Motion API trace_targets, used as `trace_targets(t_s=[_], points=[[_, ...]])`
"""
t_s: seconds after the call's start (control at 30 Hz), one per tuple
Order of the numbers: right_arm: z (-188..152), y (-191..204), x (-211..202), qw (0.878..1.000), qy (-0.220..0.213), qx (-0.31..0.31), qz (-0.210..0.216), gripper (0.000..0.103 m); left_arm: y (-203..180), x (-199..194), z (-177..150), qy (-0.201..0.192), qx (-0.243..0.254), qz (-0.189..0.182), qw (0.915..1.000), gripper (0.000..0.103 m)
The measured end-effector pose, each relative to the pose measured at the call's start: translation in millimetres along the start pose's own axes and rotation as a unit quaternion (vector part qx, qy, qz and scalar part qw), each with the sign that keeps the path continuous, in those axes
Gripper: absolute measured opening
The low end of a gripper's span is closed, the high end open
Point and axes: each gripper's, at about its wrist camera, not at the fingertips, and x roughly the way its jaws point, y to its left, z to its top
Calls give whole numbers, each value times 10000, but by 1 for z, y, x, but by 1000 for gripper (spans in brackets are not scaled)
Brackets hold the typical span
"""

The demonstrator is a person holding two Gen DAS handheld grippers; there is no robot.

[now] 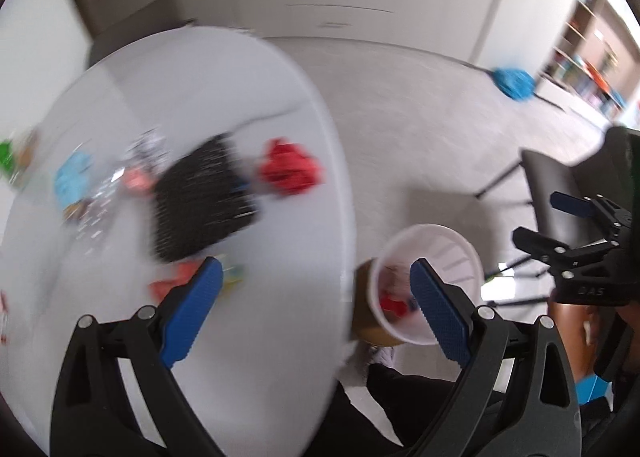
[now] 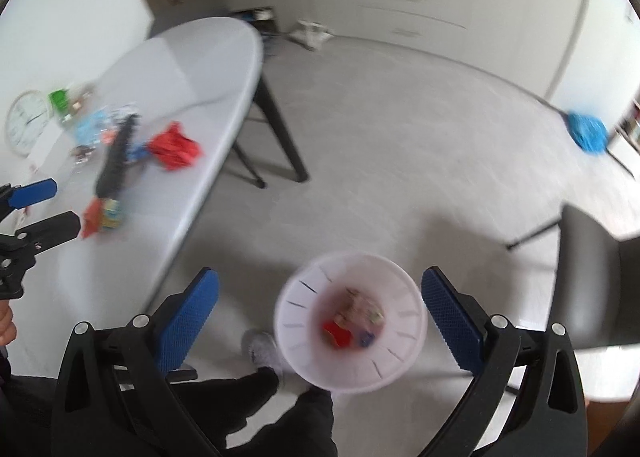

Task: Collect trash
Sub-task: 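Return the left gripper to the table and grasp the red snack wrapper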

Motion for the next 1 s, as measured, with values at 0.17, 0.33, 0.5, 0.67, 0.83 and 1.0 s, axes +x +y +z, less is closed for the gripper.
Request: trace_targets(t_s=[0.17,0.33,0.5,0.67,0.83,1.0], points=[[17,45,7,9984,12,-463,322,100,55,0,-20,-37,-305,235,9992,90],[24,82,19,9945,217,-919,454,100,79,13,-38,25,378,332,9987,90],[19,102,26,9921,429,-1091,437,100,106,37,-39,203,891,146,9957,90],[14,120,33,9903,646,-1133,478,100,119,66,-36,368,1458,-179,9885,87],[9,136,43,9891,905,-1077,427,100,120,86,-37,478,1955,-457,9785,68],[9,143,49,9884,1047,-991,470,100,120,99,-42,534,2097,-773,9732,47]])
